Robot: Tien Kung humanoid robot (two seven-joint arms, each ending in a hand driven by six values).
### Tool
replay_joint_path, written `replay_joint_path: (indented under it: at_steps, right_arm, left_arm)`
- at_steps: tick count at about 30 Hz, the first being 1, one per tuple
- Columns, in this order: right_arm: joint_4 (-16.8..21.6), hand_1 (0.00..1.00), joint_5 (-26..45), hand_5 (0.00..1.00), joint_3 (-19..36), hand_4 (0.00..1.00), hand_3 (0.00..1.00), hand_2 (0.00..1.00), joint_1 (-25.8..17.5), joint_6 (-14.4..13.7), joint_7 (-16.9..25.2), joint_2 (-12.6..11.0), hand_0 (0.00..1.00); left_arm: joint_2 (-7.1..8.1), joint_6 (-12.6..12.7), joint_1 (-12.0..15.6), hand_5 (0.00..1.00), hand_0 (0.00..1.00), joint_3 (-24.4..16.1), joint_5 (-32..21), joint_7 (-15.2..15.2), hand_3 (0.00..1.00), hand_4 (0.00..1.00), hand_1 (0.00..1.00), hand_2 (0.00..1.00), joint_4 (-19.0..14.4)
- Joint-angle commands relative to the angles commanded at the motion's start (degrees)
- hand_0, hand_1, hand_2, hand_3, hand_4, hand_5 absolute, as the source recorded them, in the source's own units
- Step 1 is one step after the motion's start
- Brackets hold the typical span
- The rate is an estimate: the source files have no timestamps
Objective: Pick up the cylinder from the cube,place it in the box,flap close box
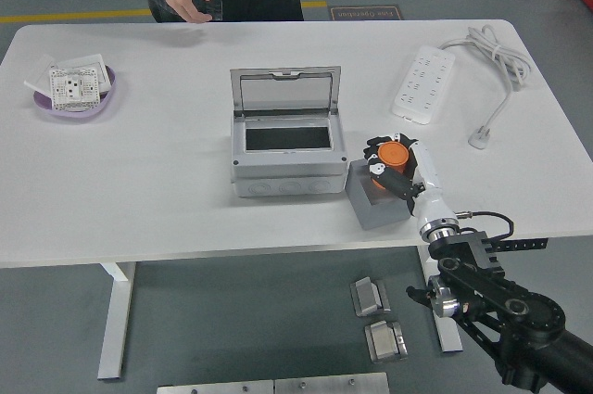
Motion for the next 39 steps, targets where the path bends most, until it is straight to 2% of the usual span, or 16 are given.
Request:
replay_joint_path:
  at_steps: [14, 19, 25, 27, 32, 33, 39]
  right_arm:
    - [0.9, 0.187, -2.5, 0.002, -0.1, 0.002, 0.204, 0.211, 2.8, -1.3, -1.5, -0.5, 0.494]
    - [1.8, 0.187, -7.4, 0.002, -1.5, 0.002, 0.206, 0.211, 4.5, -3.1, -4.5, -0.7, 0.498]
    - [2.7, 0.191, -17.2, 0.002, -6.2, 0.002, 0.207, 0.212, 10.0, -4.4, -12.1, 0.0, 0.498]
    - [2.7, 0.189, -20.9, 0.002, -7.8, 0.002, 0.207, 0.214, 12.0, -3.8, -14.8, 0.6, 0.461]
    - [1.6, 0.189, -30.3, 0.002, -12.2, 0.002, 0.207, 0.214, 17.9, -0.9, -21.9, 2.3, 0.461]
    - [1.1, 0.183, -31.8, 0.002, -13.0, 0.002, 0.204, 0.213, 19.0, -0.3, -23.1, 2.6, 0.274]
    - [-3.6, 0.182, -39.2, 0.002, -18.2, 0.002, 0.204, 0.215, 25.8, 2.3, -28.8, 4.6, 0.257]
  left_arm:
    - [0.04, 0.1, 0.0, 0.583, 0.782, 0.6, -0.4, -0.1, 0.871, 0.748, 0.783, 0.763, 0.0]
    - [0.06, 0.1, 0.1, 0.585, 0.782, 0.8, -0.6, -0.1, 0.868, 0.748, 0.782, 0.762, 0.0]
    - [0.16, 0.1, 0.0, 0.584, 0.781, 1.1, -0.8, -0.1, 0.867, 0.748, 0.781, 0.762, 0.0]
    - [0.20, 0.1, 0.0, 0.585, 0.780, 1.2, -0.8, -0.1, 0.867, 0.748, 0.781, 0.760, 0.0]
    - [0.29, 0.0, -0.1, 0.585, 0.780, 1.7, -1.2, 0.0, 0.867, 0.748, 0.781, 0.760, 0.0]
    - [0.31, 0.0, -0.1, 0.584, 0.780, 1.8, -1.3, 0.0, 0.866, 0.746, 0.780, 0.760, 0.0]
    - [0.47, 0.0, -0.1, 0.581, 0.779, 2.4, -1.7, 0.0, 0.865, 0.744, 0.780, 0.760, 0.1]
